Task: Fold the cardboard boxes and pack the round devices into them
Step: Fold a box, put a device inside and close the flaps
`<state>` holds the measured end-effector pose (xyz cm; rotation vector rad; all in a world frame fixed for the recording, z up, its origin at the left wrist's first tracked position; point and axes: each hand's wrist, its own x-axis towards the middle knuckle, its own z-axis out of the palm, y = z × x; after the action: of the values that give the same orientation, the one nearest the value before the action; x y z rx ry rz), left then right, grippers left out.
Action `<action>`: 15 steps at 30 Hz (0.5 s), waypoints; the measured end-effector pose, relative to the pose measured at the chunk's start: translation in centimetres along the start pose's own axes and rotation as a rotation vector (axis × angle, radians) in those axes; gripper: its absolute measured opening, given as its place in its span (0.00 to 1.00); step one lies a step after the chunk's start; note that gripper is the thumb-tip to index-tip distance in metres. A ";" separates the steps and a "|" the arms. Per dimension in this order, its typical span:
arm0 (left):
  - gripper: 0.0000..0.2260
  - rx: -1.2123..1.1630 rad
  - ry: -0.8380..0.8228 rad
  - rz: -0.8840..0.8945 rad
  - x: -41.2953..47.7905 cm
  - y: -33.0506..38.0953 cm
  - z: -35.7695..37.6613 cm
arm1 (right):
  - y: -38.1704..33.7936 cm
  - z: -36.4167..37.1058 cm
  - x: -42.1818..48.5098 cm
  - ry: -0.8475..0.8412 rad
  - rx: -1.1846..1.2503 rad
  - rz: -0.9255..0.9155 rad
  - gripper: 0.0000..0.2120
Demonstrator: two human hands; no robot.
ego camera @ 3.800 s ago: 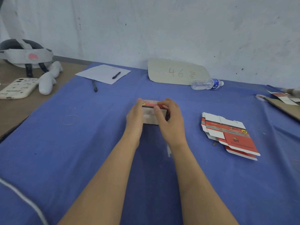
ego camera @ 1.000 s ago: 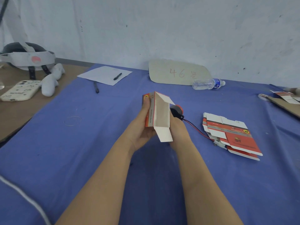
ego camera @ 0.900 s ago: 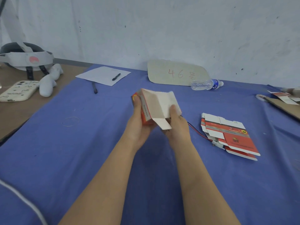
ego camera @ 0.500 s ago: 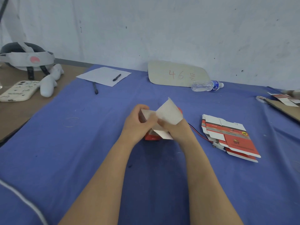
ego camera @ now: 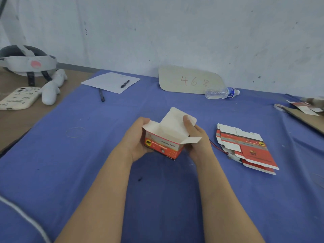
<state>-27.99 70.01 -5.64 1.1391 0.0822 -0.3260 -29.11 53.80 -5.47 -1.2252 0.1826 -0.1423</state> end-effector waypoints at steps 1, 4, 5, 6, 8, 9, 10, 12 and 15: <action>0.12 0.035 0.094 0.045 0.1 0.0 0.2 | 0.0 0.1 0.2 0.123 -0.129 -0.091 0.12; 0.13 0.071 0.434 0.238 1.0 0.0 0.3 | 0.1 -0.3 0.8 0.499 -0.563 -0.354 0.13; 0.13 0.125 0.537 0.300 1.2 0.0 0.2 | 0.2 -0.3 0.9 0.522 -0.679 -0.371 0.12; 0.11 0.185 0.609 0.351 1.3 -0.1 0.1 | 0.5 -0.3 1.1 0.480 -0.792 -0.352 0.14; 0.09 0.255 0.676 0.429 1.3 -0.4 0.3 | 1.1 0.0 1.4 0.327 -0.954 -0.282 0.22; 0.08 0.272 0.682 0.458 1.3 -0.6 0.4 | 1.3 0.2 1.4 0.269 -1.004 -0.252 0.25; 0.07 0.286 0.681 0.479 1.3 -0.8 0.6 | 1.5 0.5 1.5 0.242 -1.033 -0.228 0.28; 0.06 0.291 0.676 0.492 1.3 -1.0 0.8 | 1.6 0.5 1.7 0.257 -1.079 -0.164 0.32; 0.06 0.279 0.664 0.489 1.4 -1.1 0.8 | 1.3 0.3 2.0 0.236 -1.101 -0.137 0.29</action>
<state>-27.06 68.58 -6.57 1.4628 0.3420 0.4995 -27.10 54.08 -6.76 -2.3212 0.4107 -0.3291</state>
